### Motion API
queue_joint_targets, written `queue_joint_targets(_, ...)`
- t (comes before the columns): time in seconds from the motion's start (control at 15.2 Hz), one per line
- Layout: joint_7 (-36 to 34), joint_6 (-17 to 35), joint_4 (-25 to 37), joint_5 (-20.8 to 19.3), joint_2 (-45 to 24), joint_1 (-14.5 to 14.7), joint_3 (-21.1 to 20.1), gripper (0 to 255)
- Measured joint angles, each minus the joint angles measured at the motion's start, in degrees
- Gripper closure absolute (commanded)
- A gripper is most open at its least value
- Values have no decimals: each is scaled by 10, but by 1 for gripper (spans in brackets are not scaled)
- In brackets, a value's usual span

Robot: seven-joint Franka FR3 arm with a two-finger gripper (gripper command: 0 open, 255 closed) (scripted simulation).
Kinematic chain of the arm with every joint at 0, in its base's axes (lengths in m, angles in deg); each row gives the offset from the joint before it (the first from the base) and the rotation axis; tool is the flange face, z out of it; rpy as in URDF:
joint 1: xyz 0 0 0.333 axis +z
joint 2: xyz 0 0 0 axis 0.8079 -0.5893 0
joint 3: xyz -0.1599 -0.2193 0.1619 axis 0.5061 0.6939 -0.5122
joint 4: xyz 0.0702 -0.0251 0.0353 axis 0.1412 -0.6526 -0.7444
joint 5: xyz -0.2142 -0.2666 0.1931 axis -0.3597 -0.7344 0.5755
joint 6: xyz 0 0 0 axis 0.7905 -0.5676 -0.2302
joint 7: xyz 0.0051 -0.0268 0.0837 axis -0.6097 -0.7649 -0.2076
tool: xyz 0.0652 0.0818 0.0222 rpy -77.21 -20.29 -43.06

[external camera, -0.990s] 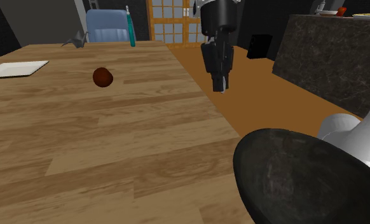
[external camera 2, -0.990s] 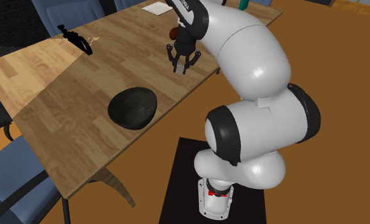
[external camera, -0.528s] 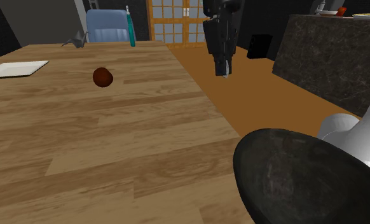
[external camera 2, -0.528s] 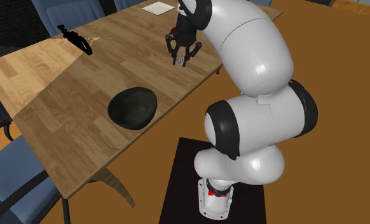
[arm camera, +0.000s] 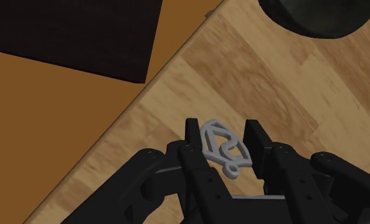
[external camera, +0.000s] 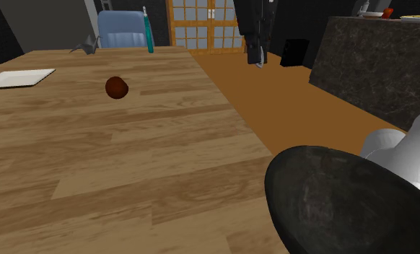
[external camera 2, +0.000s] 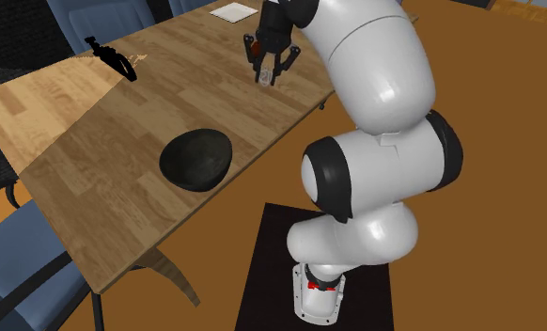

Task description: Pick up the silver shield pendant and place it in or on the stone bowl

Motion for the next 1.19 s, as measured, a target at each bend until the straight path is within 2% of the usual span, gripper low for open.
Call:
queue_joint_targets(0.07, -2, -5, 9, 0, -4, 0, 0, 255)
queue_joint_targets(0.33, -32, 0, -21, 19, 31, 10, -17, 255)
queue_joint_targets(0.73, -104, 19, -79, 66, 100, 33, -63, 255)
queue_joint_targets(1.19, -196, 42, -101, 123, 144, 55, -128, 255)
